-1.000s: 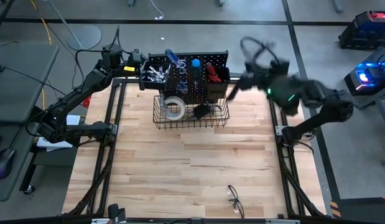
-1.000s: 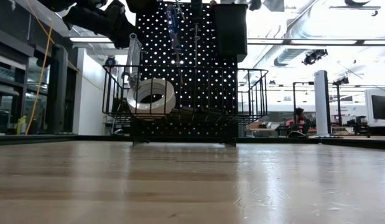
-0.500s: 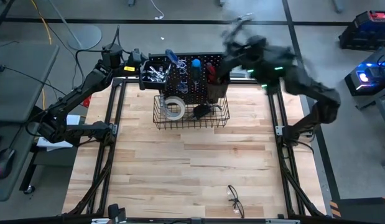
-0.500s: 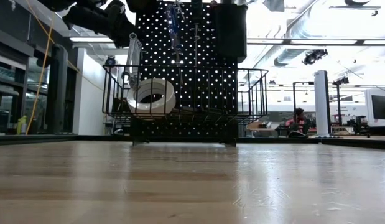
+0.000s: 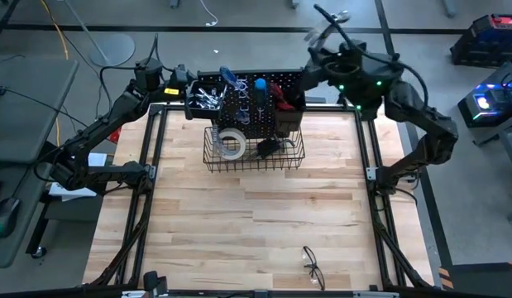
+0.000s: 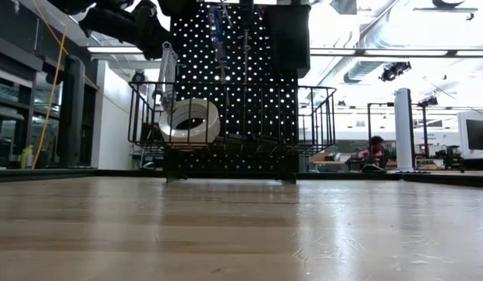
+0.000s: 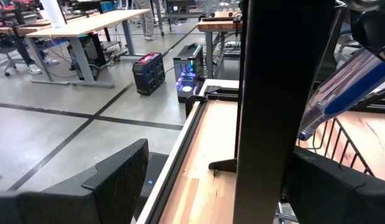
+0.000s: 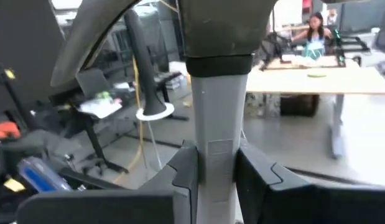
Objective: Hang tools onto peg board
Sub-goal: Put the hammer in the right black bin on the pegboard, then put the safety glasses in the wire basket on the pegboard
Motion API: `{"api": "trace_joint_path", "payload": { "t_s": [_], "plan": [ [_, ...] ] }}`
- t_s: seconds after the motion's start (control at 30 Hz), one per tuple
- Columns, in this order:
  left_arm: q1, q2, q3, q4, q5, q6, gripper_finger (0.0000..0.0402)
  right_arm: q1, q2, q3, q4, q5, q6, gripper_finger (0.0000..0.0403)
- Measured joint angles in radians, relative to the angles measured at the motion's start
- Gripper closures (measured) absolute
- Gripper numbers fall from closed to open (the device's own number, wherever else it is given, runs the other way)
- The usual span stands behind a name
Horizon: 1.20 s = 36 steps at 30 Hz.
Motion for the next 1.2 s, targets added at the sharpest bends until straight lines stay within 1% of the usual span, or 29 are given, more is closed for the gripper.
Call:
{"api": "trace_joint_path", "payload": {
  "t_s": [0.2,0.47,0.67,0.73,0.8,0.87,0.93,1.03,1.2],
  "plan": [
    [0.0,0.0,0.0,0.003,-0.002,0.001,0.0078,-0.007,0.028,-0.006,-0.168,-0.013,0.107,0.0347],
    [0.0,0.0,0.0,0.004,-0.001,-0.001,0.0078,-0.012,0.09,-0.004,-0.24,-0.039,0.171,0.0347],
    [0.0,0.0,0.0,0.005,0.001,0.0,0.0078,-0.013,0.1,0.0,-0.262,-0.045,0.199,0.0346],
    [0.0,0.0,0.0,0.005,-0.001,-0.005,0.0078,-0.013,0.104,0.0,-0.256,-0.046,0.197,0.032],
    [0.0,0.0,0.0,0.005,-0.002,-0.004,0.0078,-0.012,0.101,-0.004,-0.282,-0.062,0.201,0.0282],
    [0.0,0.0,0.0,0.005,-0.002,-0.005,0.0078,-0.011,0.104,-0.004,-0.271,-0.06,0.2,0.0248],
    [0.0,0.0,0.0,0.005,0.0,-0.005,0.0078,-0.011,0.105,-0.004,-0.271,-0.064,0.197,0.0223],
    [0.0,0.0,0.0,0.005,-0.003,-0.005,0.0078,-0.012,0.103,-0.004,-0.266,-0.06,0.197,0.0206],
    [0.0,0.0,0.0,0.005,-0.003,-0.006,0.0078,-0.012,0.104,-0.004,-0.264,-0.056,0.194,0.0201]
  ]
}}
